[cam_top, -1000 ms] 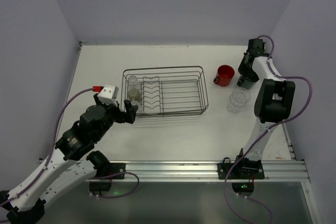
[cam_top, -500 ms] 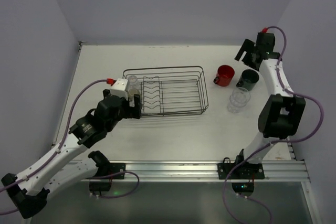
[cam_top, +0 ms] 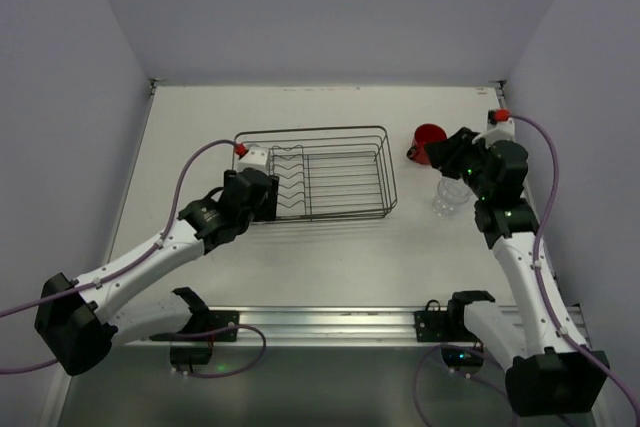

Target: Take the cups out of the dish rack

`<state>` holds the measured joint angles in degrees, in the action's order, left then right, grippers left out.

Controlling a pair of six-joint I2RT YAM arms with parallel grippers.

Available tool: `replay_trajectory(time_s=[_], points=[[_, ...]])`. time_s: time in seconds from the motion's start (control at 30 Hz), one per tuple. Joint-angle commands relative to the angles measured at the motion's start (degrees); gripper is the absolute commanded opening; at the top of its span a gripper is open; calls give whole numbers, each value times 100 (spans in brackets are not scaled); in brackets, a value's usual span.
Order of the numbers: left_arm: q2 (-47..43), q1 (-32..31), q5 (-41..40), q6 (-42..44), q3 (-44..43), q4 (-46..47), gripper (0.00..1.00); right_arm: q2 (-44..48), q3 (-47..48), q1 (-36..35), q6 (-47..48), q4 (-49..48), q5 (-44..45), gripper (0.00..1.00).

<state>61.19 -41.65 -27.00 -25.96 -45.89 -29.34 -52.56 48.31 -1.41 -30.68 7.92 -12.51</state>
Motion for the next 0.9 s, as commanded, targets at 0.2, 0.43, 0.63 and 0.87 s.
replay_trajectory(time_s=[0.2,0.43,0.63,0.87], points=[[946,43,-771,-59,-307,578,70,1185,-884,-755,-413,-511,-1086,33],[1220,69,-1122,-305,-342,649,70,1389,-947,-940,-448,-450,-1262,34],[1176,95,-1220,-332,-44,1026,72,1222,-912,-1115,-430,-432,-1359,34],[1510,420,-903,-261,123,1361,66,1309,-666,-1256,-360,-73,-1359,34]])
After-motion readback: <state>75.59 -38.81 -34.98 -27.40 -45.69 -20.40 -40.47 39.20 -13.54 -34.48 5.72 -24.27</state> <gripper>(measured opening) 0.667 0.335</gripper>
